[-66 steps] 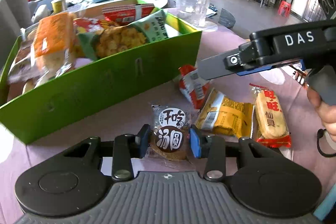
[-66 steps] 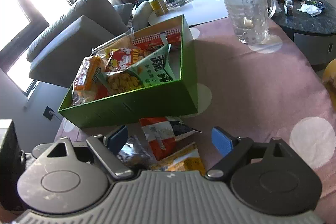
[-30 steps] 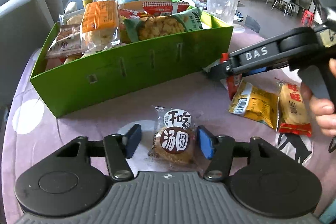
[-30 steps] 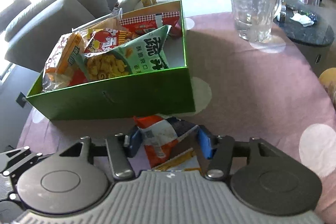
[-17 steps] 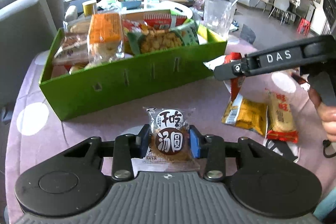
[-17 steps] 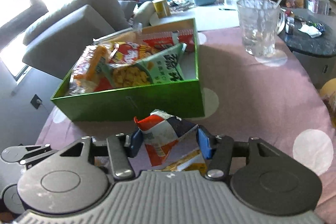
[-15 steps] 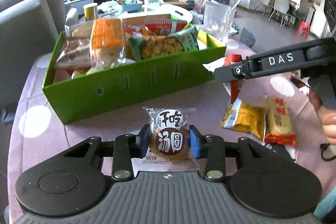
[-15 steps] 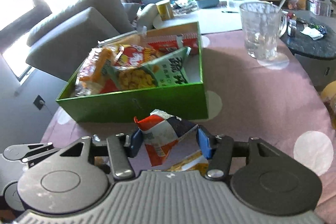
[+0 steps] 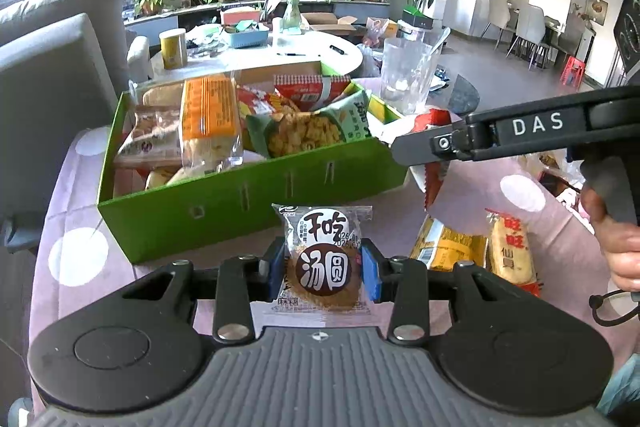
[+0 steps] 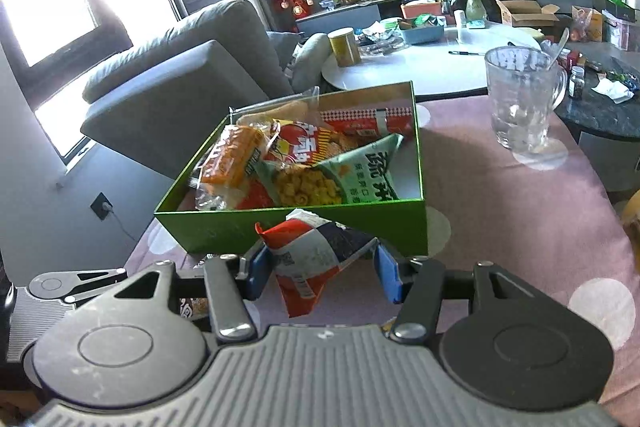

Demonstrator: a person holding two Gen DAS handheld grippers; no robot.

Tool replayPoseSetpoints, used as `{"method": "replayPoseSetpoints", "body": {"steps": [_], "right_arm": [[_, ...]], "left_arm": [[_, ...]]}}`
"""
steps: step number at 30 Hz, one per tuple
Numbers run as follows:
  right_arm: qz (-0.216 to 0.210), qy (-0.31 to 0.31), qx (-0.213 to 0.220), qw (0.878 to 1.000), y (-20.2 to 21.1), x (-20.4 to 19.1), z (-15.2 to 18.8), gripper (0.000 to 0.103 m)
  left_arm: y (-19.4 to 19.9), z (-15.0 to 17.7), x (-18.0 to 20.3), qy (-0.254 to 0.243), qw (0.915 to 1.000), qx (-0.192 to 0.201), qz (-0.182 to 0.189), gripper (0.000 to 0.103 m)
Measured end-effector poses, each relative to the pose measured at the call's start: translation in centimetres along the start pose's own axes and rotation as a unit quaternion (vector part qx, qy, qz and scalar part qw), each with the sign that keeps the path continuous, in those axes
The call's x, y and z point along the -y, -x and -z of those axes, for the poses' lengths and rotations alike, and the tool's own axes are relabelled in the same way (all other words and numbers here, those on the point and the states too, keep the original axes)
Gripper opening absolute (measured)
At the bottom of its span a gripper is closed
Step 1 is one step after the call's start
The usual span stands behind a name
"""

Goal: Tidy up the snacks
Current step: 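Lower both packs into the green box and open both grippers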

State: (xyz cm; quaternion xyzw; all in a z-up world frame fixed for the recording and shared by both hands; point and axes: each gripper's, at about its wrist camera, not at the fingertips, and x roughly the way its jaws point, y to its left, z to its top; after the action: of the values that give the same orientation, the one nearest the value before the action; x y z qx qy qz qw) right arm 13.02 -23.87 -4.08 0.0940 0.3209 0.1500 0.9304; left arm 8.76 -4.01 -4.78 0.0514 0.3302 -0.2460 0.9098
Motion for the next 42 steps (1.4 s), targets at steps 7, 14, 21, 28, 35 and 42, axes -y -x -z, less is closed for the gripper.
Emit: {"method": "replayPoseSetpoints", "body": {"steps": [7, 14, 21, 28, 35, 42], "right_arm": [[-0.007, 0.013, 0.016, 1.0, 0.3, -0.5, -1.4, 0.06], [-0.014, 0.014, 0.046, 0.999, 0.8, -0.1, -4.1, 0.06], [-0.018, -0.002, 0.063, 0.998, 0.0, 1.5, -7.2, 0.06], [-0.017, -0.024, 0.056, 0.998, -2.2, 2.5, -8.4, 0.06], [-0.012, -0.051, 0.047, 0.997, -4.7, 3.9, -8.9, 0.06], [-0.004, -0.05, 0.038, 0.998, -6.5, 4.5, -8.6, 0.06]], "left_arm": [[0.7, -1.7, 0.0, -0.011, 0.9997, 0.02, -0.001, 0.036], [1.1, -4.4, -0.7, -0.017, 0.9989, 0.043, -0.004, 0.036], [-0.4, -8.3, -2.3, -0.005, 0.9983, 0.057, -0.016, 0.036], [-4.2, -12.0, -3.5, -0.001, 0.9984, 0.049, -0.027, 0.036], [-7.7, -13.2, -4.7, 0.014, 0.9992, 0.025, -0.027, 0.036], [-9.7, -13.7, -5.3, 0.019, 0.9992, 0.013, -0.032, 0.036]]}}
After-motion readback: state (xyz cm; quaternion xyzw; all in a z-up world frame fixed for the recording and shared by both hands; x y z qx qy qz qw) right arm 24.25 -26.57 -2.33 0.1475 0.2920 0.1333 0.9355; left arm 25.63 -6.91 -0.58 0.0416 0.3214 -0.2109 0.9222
